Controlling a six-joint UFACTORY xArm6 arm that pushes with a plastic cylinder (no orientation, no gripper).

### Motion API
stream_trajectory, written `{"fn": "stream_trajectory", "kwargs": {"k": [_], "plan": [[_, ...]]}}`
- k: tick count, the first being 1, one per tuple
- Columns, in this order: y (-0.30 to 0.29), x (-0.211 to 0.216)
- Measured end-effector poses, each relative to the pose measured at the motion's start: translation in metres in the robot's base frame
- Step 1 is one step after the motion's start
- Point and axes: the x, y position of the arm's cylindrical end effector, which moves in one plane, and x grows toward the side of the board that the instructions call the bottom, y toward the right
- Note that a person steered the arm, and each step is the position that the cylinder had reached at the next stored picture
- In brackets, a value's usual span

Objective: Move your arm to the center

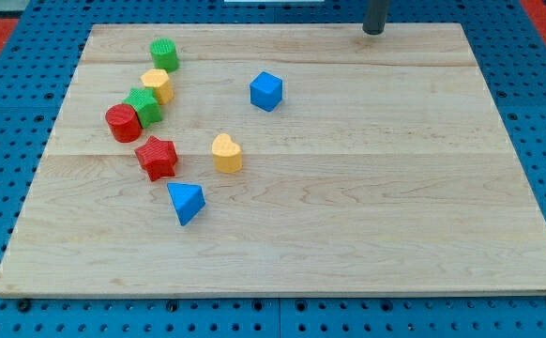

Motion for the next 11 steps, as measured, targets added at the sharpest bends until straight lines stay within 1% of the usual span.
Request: {"fn": "stream_trajectory", "kwargs": {"k": [3,4,5,6,7,8,9,10,11], "plan": [[0.008,0.012],[0.007,0.028],[-0.051,0.074],[-0.077,0.094],[-0.076,0.113],[-0.076,0.12],[-0.069,0.158],[-0.067,0.279],[-0.146,0.368]]}}
